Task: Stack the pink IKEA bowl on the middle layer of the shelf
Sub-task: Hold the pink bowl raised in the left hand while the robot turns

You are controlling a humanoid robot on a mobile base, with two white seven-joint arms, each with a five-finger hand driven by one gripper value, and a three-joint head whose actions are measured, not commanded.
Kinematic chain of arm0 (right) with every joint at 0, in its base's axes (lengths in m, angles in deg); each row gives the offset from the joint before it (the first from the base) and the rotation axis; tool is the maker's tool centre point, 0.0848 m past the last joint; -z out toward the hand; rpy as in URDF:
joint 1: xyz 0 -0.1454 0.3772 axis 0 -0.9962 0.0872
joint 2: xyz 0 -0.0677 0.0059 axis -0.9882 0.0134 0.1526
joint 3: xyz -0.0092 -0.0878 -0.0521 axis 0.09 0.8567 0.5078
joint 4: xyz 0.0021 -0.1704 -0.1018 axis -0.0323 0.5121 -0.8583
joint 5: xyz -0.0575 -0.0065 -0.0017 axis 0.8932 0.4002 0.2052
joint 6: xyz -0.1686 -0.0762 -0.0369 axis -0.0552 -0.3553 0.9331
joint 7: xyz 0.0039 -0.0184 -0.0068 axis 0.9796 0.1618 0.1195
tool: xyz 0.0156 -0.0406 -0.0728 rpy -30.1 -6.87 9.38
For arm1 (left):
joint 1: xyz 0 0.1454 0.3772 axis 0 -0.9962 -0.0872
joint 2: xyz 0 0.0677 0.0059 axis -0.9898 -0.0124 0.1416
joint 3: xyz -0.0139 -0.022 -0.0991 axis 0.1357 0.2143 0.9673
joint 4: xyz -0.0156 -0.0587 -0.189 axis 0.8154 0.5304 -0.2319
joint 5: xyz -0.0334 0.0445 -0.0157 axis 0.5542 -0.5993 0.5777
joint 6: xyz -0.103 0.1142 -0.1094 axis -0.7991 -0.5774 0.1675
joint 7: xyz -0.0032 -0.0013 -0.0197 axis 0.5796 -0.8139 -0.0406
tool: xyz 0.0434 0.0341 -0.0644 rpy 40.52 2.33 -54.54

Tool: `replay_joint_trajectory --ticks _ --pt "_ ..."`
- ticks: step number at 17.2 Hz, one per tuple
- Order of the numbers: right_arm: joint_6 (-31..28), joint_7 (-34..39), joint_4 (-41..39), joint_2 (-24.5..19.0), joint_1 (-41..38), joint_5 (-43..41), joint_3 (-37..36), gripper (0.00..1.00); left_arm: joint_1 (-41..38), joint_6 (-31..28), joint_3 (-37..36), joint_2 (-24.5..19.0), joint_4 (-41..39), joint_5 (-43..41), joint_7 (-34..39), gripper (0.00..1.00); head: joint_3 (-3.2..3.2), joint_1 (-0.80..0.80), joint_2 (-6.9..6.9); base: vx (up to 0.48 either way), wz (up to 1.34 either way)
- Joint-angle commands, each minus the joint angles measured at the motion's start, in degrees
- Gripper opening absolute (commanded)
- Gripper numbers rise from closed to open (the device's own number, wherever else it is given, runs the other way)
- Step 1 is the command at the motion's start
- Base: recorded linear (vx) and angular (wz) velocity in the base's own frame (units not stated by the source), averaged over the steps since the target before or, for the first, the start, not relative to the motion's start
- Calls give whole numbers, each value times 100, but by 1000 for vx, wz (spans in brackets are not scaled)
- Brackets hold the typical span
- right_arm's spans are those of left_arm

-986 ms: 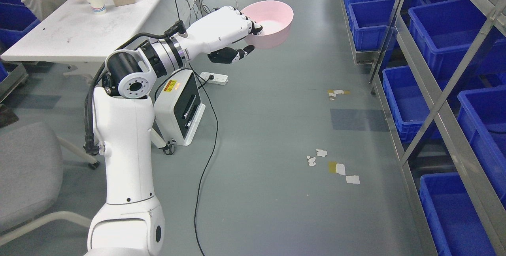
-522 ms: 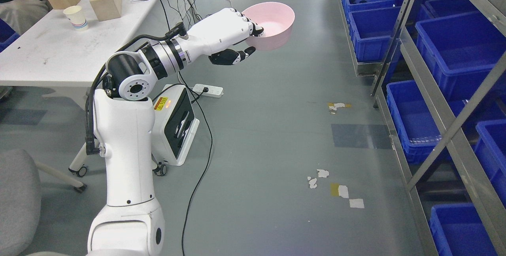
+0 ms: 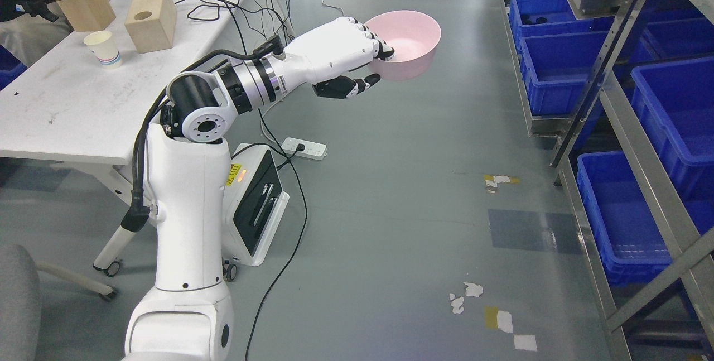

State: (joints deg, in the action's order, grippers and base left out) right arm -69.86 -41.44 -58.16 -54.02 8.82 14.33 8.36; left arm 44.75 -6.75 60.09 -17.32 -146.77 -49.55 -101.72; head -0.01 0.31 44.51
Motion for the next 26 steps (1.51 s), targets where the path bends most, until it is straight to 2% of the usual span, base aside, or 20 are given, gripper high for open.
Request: replay_joint_trajectory --ticks 1,11,16,22,26 --pt "-2 1 -100 100 -132 0 -8 100 34 -1 -330 -100 -31 58 5 3 0 0 0 290 109" --pt "-2 1 -100 100 -132 0 1 100 34 -1 -1182 -100 -31 286 75 3 0 0 0 250 -54" --pt "-2 1 -100 100 -132 0 1 100 34 -1 -1297 -100 -31 296 67 3 0 0 0 94 -390" --pt "-2 1 -100 100 -132 0 1 100 78 -1 -1288 -100 66 428 49 3 0 0 0 42 -1108" --pt "-2 1 -100 100 -132 0 1 100 665 -1 -947 -100 144 445 49 3 0 0 0 8 -1564"
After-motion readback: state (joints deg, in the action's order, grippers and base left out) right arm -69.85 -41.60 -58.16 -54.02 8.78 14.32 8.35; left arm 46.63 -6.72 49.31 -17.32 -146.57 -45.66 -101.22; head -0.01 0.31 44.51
